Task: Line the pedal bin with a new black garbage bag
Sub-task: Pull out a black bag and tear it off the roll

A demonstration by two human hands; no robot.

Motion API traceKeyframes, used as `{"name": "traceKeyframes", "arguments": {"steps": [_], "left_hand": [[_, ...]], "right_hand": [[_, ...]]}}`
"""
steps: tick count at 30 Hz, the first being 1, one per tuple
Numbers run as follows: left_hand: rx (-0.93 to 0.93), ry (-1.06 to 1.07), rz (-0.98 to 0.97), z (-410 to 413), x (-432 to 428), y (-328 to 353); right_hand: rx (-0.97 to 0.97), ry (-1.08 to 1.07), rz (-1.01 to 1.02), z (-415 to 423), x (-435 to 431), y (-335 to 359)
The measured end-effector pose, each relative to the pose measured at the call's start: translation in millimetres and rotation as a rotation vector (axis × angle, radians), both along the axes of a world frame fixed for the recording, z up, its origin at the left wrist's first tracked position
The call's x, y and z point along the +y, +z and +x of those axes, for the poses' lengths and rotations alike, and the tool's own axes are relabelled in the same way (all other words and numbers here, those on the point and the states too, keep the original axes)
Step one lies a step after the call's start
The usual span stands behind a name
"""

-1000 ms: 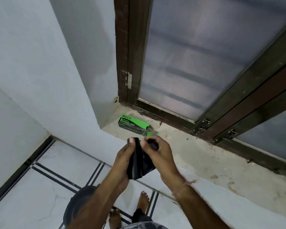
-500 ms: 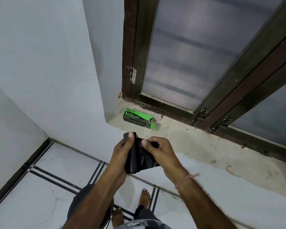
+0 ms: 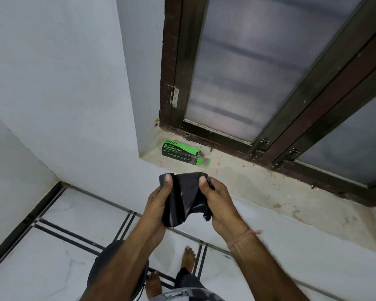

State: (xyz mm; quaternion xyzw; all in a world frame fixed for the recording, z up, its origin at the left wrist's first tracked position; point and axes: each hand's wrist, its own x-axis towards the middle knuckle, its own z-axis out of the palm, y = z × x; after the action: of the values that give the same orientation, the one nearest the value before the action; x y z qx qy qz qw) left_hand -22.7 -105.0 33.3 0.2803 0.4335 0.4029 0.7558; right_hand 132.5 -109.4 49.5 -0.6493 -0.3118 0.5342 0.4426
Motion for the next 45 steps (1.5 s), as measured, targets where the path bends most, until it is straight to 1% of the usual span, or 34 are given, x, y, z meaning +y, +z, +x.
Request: {"name": "traceKeyframes", "arguments": {"steps": [3,5,7,8,10,12,14,16,18,23,26,27,29,31,34,39,45], "left_hand": [[-0.008,0.007,-0.027,-1.1,0.2,-2.0],[0.000,-0.006,-0.030,-1.5,-0.2,-3.2],[0.003,-0.010,-0.019,-2.6,-0.8,-3.7],[0.000,-0.008,-0.019,-3.1,-0.7,-3.8],[-0.009,-0.002,-0.022,-4.1,0.5,-3.9],[-0.011,0.015,-0.031,-3.8,2.1,-4.1],[-0.027,0.033,-0.047,-3.6,3.3,-5.3],[-0.030,0.029,-0.042,-3.6,3.4,-7.5],[-0.028,0.024,-0.039,-3.4,3.3,-8.1],[-0.004,0.031,-0.047,-2.9,6.6,-10.2],[-0.020,0.038,-0.062,-3.4,7.3,-11.7],[-0.016,0.033,-0.061,-3.1,7.1,-12.4],[-0.012,0.027,-0.048,-3.0,6.6,-13.3],[-0.011,0.031,-0.046,-3.7,6.0,-13.1],[0.003,0.022,-0.040,-5.4,6.8,-13.7],[0.004,0.027,-0.071,-7.9,6.2,-13.7],[0.018,0.021,-0.058,-9.1,6.4,-14.2]], "right_hand": [[0.068,-0.044,-0.025,-0.2,0.0,0.2],[0.070,0.050,0.019,0.4,0.0,3.1],[-0.025,0.154,0.032,-0.7,-2.4,6.6],[-0.079,0.158,0.033,-1.1,-2.6,6.5],[-0.114,0.091,0.025,-2.4,-1.0,4.3],[-0.062,0.016,0.014,-2.9,0.1,3.6],[-0.018,0.008,0.028,-1.3,0.1,4.1],[-0.014,0.095,0.045,0.1,-0.3,6.6],[-0.052,0.173,0.051,-1.5,-1.6,7.1],[-0.068,0.031,0.039,-0.7,2.7,0.9],[-0.023,-0.014,0.059,0.3,3.8,2.3],[0.001,0.003,0.077,0.6,3.3,4.6],[0.023,0.104,0.083,0.9,1.7,7.5],[-0.018,0.186,0.052,-0.1,-1.0,8.5],[-0.093,0.140,0.023,-2.2,-1.5,8.8],[-0.125,0.066,0.007,0.2,2.1,3.3],[-0.072,0.205,0.020,-3.0,-2.4,7.3]]}}
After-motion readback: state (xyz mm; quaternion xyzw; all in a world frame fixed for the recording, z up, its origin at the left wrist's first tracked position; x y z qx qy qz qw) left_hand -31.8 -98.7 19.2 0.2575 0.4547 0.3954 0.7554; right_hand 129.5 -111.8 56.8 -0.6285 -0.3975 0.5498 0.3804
